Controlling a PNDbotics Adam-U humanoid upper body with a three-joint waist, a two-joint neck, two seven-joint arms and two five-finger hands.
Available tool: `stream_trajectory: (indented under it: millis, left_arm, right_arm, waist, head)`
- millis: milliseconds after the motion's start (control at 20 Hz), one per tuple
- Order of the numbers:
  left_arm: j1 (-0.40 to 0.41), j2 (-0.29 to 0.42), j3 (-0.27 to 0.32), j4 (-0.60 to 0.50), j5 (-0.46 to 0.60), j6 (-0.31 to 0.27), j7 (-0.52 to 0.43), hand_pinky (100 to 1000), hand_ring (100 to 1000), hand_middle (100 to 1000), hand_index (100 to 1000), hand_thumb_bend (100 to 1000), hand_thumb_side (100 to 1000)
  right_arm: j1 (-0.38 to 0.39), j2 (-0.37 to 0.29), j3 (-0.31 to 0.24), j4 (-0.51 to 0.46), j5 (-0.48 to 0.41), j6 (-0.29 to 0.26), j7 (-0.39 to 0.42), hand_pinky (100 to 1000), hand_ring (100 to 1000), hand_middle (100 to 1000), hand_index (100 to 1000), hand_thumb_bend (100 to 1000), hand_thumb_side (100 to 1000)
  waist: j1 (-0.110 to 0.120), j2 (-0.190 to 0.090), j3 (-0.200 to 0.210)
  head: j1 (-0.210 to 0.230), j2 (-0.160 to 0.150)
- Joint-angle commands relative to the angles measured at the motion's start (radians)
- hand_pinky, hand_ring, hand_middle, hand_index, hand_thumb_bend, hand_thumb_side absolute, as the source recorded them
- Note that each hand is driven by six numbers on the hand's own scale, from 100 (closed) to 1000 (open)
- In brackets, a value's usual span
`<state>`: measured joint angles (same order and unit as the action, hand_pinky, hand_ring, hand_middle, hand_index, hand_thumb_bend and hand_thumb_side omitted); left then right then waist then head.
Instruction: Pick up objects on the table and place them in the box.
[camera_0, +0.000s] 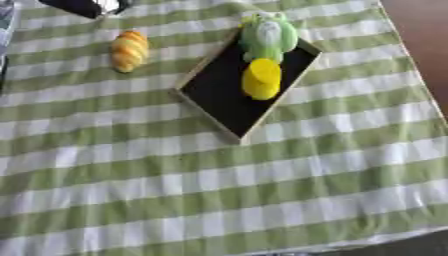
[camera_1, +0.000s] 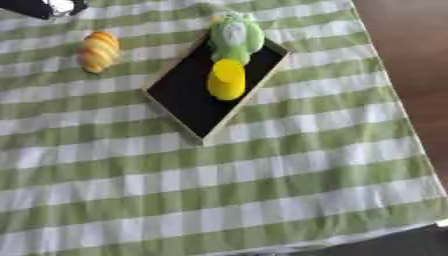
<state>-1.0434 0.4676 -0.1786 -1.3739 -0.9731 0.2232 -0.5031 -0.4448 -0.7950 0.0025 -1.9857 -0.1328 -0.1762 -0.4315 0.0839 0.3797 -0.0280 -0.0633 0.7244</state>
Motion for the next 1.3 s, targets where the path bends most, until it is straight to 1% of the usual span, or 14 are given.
stream_trajectory:
  millis: [50, 350, 550, 800, 1300]
  left_arm:
    - [-0.033, 0.02, 0.016, 0.049, 0.009, -0.003, 0.006, 911, 879, 823, 913, 587, 475]
    - [-0.048, 0.001, 0.028, 0.168, 0.043, -0.008, -0.004, 912, 879, 821, 913, 577, 502]
    - [-0.057, -0.008, 0.038, 0.225, 0.061, -0.007, -0.003, 911, 879, 822, 918, 578, 500]
    - [-0.066, -0.015, 0.049, 0.283, 0.047, 0.002, 0.002, 912, 880, 825, 921, 587, 493]
    - [-0.064, -0.027, 0.052, 0.347, 0.049, -0.012, -0.004, 909, 876, 824, 920, 577, 493]
  right_arm:
    - [-0.019, -0.039, -0.003, -0.014, 0.001, -0.003, 0.006, 911, 844, 713, 803, 100, 604]
    - [-0.024, -0.042, -0.001, -0.014, 0.002, -0.002, 0.007, 912, 844, 712, 803, 100, 603]
    - [-0.024, -0.042, 0.0, -0.014, 0.002, -0.001, 0.008, 912, 844, 712, 802, 100, 603]
    - [-0.025, -0.039, 0.001, -0.014, 0.0, 0.002, 0.011, 913, 845, 711, 802, 100, 603]
    - [-0.019, -0.034, 0.0, -0.014, 0.0, 0.008, 0.015, 915, 846, 710, 800, 100, 603]
  waist:
    - [-0.003, -0.018, -0.004]
    - [0.001, -0.012, -0.011]
    - [0.002, -0.009, -0.016]
    - [0.004, -0.004, -0.021]
    - [0.009, 0.006, -0.031]
  head:
    - [0.011, -0.026]
    - [0.011, -0.049]
    - [0.009, -0.057]
    - [0.008, -0.058]
    - [0.009, -0.059]
